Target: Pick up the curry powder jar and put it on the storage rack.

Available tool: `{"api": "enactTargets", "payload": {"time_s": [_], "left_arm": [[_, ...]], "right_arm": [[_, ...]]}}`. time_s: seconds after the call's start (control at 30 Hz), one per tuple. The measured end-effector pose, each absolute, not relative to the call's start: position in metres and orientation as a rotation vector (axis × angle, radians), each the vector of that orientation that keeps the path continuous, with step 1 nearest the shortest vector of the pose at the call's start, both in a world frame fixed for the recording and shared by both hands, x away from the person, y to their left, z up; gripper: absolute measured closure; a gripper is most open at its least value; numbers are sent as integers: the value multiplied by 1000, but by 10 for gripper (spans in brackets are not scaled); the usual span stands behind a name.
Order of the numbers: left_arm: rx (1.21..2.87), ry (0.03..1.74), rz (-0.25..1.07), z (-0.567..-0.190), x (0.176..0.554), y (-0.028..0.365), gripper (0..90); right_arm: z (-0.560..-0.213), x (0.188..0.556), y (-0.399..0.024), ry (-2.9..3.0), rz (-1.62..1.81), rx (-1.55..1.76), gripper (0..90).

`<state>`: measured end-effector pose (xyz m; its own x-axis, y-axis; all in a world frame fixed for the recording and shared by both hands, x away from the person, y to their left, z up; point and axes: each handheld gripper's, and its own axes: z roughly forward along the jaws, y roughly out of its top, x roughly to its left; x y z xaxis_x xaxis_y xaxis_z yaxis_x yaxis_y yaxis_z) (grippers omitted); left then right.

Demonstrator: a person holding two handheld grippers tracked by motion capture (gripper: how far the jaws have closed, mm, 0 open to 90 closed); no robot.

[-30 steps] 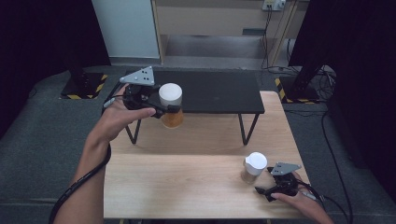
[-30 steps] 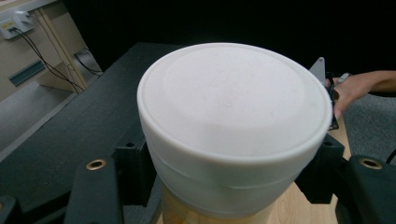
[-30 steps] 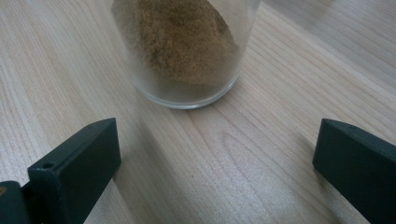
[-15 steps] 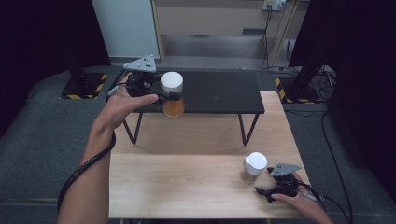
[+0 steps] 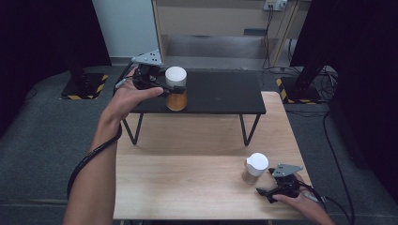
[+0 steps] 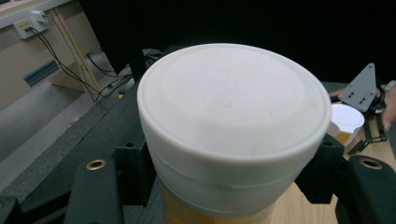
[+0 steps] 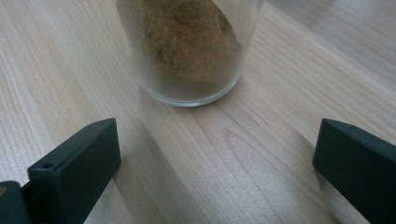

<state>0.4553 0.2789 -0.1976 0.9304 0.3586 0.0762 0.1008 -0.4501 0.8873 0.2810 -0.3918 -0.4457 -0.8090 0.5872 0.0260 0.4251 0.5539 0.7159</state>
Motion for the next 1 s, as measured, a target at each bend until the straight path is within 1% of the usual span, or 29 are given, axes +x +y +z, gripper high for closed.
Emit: {"api": "enactTargets", "payload": {"time_s": [0.4,0.7,1.0], "left_arm": [[2030,342,295,-203,471,275,334],[1986,385,279,-211,475,284,330],[1998,422,273,-211,476,282,322]], "right_arm": [[-446,281,-392,2573,1098,851,16],[-446,281,-392,2573,1098,851,16],[-446,281,-392,2573,1098,851,16]]}}
